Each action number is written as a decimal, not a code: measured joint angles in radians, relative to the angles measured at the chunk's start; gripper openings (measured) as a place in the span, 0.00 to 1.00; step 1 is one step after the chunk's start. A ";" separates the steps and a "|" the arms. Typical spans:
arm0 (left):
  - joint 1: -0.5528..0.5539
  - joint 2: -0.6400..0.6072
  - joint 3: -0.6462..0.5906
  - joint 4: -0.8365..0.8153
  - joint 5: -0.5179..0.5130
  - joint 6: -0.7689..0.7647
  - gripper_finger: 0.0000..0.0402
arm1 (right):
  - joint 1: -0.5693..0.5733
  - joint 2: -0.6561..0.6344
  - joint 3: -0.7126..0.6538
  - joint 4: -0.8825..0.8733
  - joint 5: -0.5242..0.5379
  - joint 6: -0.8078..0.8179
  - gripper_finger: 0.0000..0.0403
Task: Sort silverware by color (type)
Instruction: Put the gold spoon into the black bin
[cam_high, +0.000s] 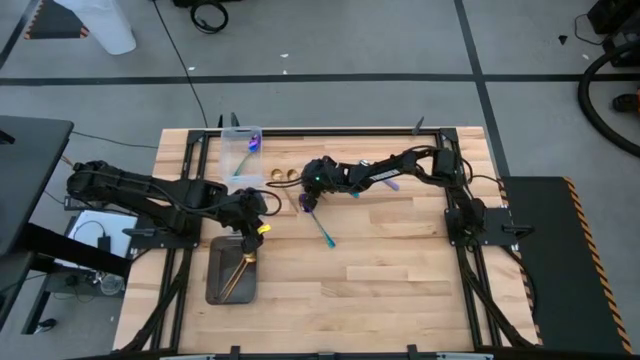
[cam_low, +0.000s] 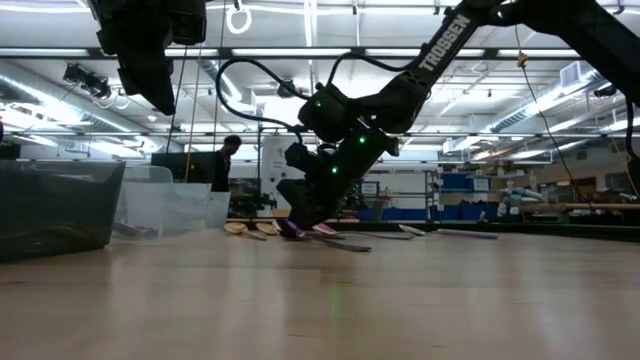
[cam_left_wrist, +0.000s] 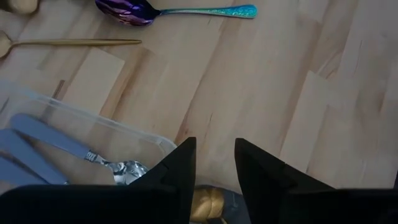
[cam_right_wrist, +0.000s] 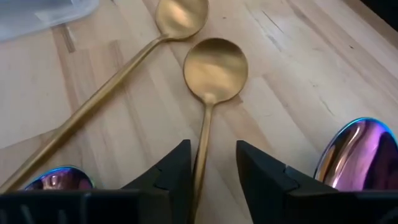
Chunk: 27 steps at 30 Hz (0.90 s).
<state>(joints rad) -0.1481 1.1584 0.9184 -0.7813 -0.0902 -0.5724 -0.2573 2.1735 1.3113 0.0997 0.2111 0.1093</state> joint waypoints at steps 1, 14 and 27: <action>0.000 0.000 0.000 0.000 0.000 0.000 0.30 | 0.000 0.000 0.000 -0.002 -0.001 0.000 0.30; -0.015 0.000 0.000 0.000 0.005 -0.018 0.30 | -0.001 -0.027 -0.003 -0.066 0.004 -0.043 0.05; -0.067 0.000 -0.080 0.084 -0.221 0.034 0.30 | 0.035 -0.172 -0.004 -0.102 0.064 -0.106 0.03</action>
<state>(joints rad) -0.2149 1.1580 0.8385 -0.6969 -0.3108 -0.5384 -0.2226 2.0014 1.3075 -0.0025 0.2752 0.0036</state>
